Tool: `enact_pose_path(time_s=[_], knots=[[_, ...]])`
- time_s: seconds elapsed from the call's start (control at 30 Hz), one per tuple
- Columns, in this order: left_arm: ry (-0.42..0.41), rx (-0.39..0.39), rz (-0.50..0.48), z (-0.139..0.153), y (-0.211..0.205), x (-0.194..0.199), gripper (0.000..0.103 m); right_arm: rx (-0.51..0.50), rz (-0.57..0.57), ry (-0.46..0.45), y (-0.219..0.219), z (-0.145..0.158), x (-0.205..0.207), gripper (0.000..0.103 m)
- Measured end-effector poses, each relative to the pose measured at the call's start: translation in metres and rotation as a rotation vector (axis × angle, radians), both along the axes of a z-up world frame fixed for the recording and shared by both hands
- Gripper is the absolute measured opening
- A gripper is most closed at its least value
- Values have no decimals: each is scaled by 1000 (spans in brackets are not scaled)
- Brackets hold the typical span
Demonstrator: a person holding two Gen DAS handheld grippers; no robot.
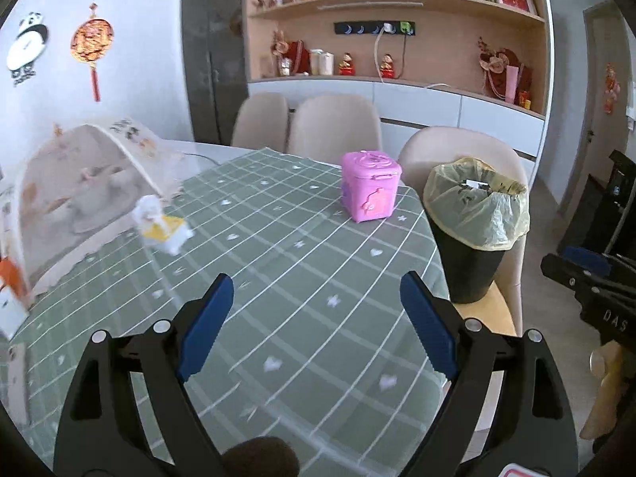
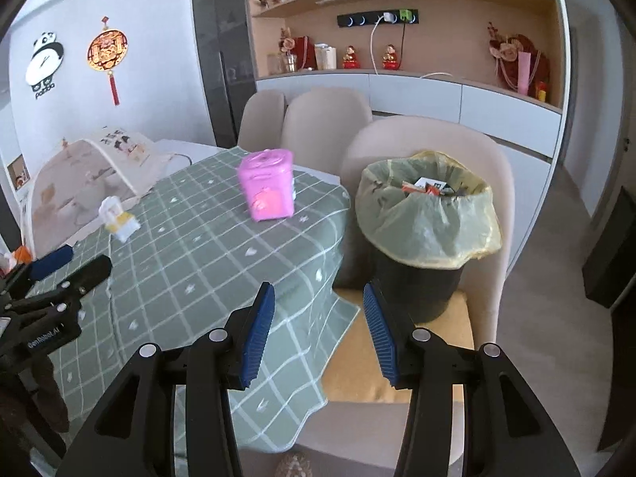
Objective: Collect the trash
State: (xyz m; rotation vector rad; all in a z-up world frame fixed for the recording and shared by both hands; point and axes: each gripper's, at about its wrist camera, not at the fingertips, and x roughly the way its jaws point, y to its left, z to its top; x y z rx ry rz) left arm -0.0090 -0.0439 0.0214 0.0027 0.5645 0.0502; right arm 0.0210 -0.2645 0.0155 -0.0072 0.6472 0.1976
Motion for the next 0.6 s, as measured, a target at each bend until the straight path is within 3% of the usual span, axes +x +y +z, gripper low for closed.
enact_pose_path(time_s=[0.33,0.6], knots=[[-29,13,17,-2,0,-56,82,-21,-37,-61,9,-4,-57,44],[-24,-35,-57,-6,-4,-67,82,-62,-94,-60,6,-7,-79,44]])
